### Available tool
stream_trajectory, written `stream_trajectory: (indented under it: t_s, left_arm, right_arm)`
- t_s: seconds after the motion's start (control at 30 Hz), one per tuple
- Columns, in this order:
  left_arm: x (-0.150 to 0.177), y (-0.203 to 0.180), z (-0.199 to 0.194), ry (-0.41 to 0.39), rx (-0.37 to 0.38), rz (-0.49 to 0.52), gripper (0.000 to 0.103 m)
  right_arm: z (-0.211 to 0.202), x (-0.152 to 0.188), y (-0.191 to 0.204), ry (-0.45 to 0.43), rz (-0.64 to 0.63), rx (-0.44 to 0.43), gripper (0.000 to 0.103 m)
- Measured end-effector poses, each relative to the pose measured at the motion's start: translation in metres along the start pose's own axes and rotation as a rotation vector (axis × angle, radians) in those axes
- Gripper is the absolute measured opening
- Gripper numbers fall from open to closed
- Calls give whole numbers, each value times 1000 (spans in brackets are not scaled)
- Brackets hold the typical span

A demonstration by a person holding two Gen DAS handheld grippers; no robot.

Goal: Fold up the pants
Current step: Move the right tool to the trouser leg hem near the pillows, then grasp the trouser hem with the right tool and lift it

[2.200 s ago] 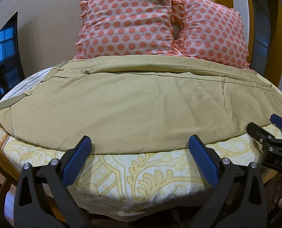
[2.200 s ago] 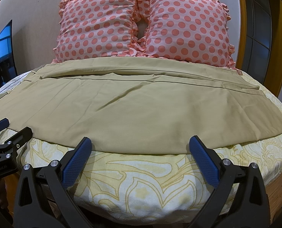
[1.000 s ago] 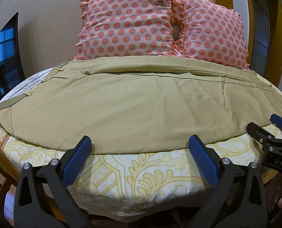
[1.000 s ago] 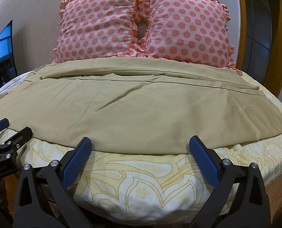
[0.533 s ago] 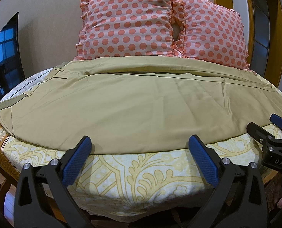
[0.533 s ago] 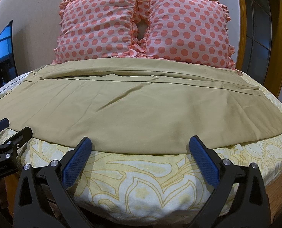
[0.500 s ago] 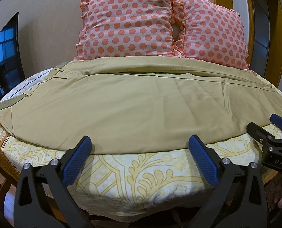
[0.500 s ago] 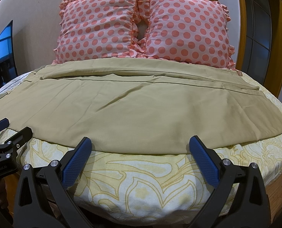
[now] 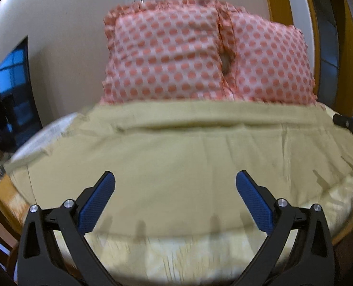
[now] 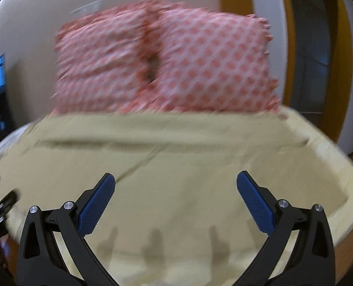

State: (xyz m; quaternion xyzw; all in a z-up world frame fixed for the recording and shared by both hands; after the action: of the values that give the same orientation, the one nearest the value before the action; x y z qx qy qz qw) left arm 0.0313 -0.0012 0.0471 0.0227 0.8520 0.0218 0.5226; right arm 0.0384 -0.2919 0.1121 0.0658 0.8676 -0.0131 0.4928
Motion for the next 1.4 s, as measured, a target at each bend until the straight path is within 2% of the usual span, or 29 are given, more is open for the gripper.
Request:
stream_trajectory:
  t_s: [0.1, 0.17, 0.2, 0.27, 0.3, 0.4, 0.5, 0.63, 0.7, 0.73, 0.77, 0.87, 0.9, 1.07, 1.23, 1.3, 1.4]
  left_arm:
    - [-25, -2, 14, -41, -38, 1, 101]
    - [-41, -4, 28, -46, -55, 4, 101]
    - [-48, -5, 36, -45, -57, 5, 101]
    - [-58, -7, 49, -47, -64, 6, 101]
    - [-63, -8, 57, -46, -68, 8, 101]
    - [-68, -9, 73, -27, -49, 3, 101]
    - [-70, -4, 85, 5, -5, -28, 101]
    - [-67, 2, 90, 21, 28, -65, 101]
    - [-67, 2, 92, 26, 36, -72, 101]
    - [-67, 3, 92, 29, 42, -74, 101]
    - [-66, 3, 93, 33, 48, -77, 101]
    - [-65, 6, 93, 34, 48, -95, 101]
    - [-65, 7, 92, 32, 47, -102, 101]
    - [-64, 9, 84, -7, 27, -113, 101]
    - [-64, 7, 75, -14, 13, -92, 101]
    - [-66, 6, 72, -17, 14, -94, 101]
    - [-69, 5, 67, -17, 11, -88, 101]
  right_arm:
    - [59, -40, -39, 45, 77, 90, 102]
    - [114, -64, -75, 110, 152, 188, 100]
    - [146, -76, -96, 157, 219, 215, 96]
    - [188, -88, -120, 226, 302, 254, 75]
    - [218, -95, -136, 275, 360, 285, 73]
    - [270, -106, -162, 329, 473, 337, 71]
    - [306, -114, -178, 363, 512, 433, 71]
    - [329, -113, -194, 388, 539, 482, 71]
    - [334, -112, -193, 391, 487, 524, 63]
    - [335, -109, -192, 387, 463, 542, 53]
    - [333, -106, -196, 367, 467, 528, 35]
    - [323, -93, -207, 329, 531, 435, 13]
    - [317, -87, -212, 317, 548, 403, 10]
    - [266, -54, -224, 224, 608, 293, 6]
    - [220, -21, -229, 187, 692, 176, 5]
    - [227, -14, -237, 180, 755, 105, 6]
    - [224, -19, -238, 196, 831, 57, 9]
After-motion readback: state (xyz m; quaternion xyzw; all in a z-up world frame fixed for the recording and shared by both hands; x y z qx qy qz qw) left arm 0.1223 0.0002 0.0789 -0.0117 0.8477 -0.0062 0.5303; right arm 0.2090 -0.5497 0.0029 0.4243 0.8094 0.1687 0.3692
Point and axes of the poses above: each gripper's, at about its wrist camera, not at the fingertips, and z roughly the way its jaws point, y to its left, x to its underside, the point moved 1 cm from there along z, roughly the way its jaws point, and after that the axes turned 3 degrees about x, right-handed, at the moved point
